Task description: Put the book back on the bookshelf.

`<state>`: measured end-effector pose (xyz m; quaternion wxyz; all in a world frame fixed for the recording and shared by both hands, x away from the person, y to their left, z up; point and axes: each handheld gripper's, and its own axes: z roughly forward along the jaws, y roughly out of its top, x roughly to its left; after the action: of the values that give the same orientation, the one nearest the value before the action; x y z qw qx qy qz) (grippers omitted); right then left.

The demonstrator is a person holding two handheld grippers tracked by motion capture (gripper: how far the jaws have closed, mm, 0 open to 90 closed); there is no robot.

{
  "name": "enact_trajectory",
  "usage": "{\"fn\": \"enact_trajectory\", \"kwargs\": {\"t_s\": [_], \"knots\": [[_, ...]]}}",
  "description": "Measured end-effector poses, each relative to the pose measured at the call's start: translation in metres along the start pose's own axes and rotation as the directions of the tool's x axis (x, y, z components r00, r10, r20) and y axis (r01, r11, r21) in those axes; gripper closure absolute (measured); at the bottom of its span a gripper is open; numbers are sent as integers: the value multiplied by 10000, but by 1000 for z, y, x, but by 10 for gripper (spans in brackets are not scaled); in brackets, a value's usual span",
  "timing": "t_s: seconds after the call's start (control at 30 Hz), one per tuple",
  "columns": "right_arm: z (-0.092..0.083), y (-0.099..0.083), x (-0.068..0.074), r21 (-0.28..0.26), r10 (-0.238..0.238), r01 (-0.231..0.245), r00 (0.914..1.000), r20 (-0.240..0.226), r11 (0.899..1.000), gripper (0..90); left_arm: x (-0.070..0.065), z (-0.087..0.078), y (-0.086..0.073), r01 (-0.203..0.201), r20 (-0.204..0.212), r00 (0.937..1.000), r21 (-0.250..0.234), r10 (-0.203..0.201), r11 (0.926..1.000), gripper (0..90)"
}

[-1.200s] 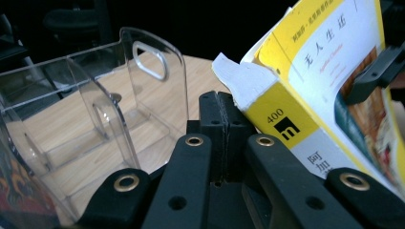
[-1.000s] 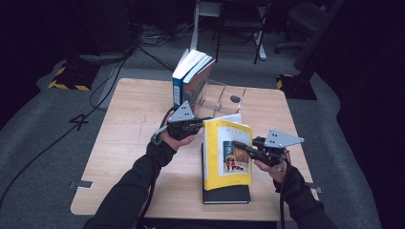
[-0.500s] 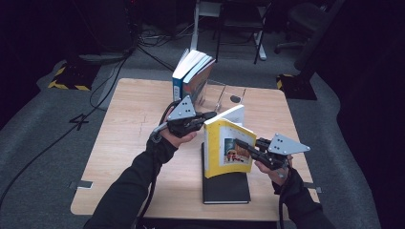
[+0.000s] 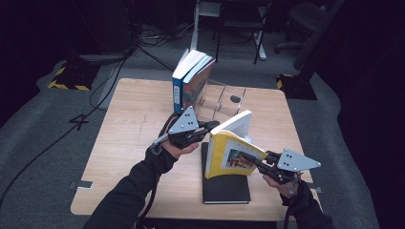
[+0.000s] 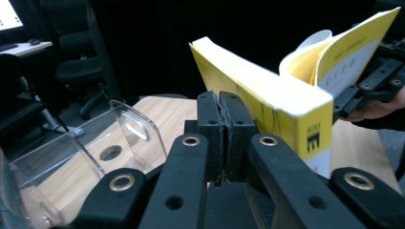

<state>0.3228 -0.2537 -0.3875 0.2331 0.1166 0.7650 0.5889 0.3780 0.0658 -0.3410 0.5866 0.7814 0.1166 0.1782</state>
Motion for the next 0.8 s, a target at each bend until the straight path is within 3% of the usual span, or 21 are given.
{"fn": "enact_trajectory", "kwargs": {"t_s": [0.13, 0.3, 0.37, 0.5, 0.8], "knots": [[-4, -1, 3, 52, -50, 49, 10000, 11, 10000, 864, -6, -3, -8, 233, 66, 9997, -159, -232, 9996, 875], [-8, -2, 8, 113, -119, 118, 9999, 80, 9999, 863, -13, -10, -18, 190, 87, 9998, 26, -190, 9998, 837], [-10, -2, 10, 135, -119, 118, 9999, 99, 9998, 862, -15, -14, -22, 372, 33, 9993, 23, -372, 9993, 827], [-11, -2, 12, 141, -118, 116, 9999, 105, 9998, 861, -20, -19, -31, 206, -66, 9998, 552, -203, 9983, 808], [-12, -3, 13, 131, -28, 27, 9999, 124, 9999, 858, -28, -22, -63, 472, 161, 9986, 1419, -500, 9888, 784]]}}
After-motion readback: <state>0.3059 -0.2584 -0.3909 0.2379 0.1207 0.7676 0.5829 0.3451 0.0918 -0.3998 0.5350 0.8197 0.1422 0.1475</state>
